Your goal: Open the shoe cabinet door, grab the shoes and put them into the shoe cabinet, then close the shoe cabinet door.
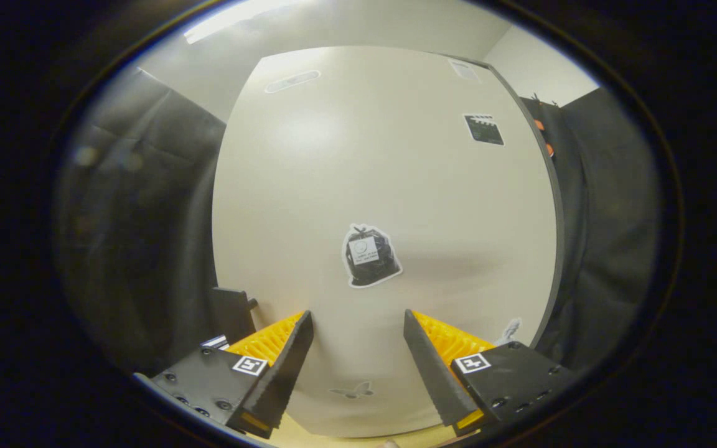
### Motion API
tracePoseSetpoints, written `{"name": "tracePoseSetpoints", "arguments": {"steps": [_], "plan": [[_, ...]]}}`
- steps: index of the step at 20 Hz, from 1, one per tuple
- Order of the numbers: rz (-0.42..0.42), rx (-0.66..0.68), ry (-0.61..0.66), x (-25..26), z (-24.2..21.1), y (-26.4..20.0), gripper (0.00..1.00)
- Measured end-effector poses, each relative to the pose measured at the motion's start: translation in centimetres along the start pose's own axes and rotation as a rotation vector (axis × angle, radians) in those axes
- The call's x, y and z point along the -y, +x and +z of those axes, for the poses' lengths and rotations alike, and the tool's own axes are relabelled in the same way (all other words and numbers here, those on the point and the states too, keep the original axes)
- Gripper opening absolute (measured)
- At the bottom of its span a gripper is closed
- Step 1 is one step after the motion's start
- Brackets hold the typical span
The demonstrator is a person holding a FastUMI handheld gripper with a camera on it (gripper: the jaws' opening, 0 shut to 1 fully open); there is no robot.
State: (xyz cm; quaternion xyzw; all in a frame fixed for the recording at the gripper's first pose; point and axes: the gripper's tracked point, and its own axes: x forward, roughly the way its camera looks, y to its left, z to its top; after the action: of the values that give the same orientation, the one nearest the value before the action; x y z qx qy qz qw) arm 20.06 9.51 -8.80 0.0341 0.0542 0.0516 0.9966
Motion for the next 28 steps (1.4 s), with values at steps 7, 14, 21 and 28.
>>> {"name": "tracePoseSetpoints", "arguments": {"steps": [7,14,21,28], "plan": [[-0.035,-0.013,-0.083,-0.2,-0.6,1.1,0.94],[-0.074,0.006,-0.097,-0.4,-0.7,1.1,0.94],[-0.069,0.009,-0.092,-0.4,-0.8,1.2,0.95],[-0.07,-0.004,-0.075,-0.1,-0.7,-0.8,0.95]]}}
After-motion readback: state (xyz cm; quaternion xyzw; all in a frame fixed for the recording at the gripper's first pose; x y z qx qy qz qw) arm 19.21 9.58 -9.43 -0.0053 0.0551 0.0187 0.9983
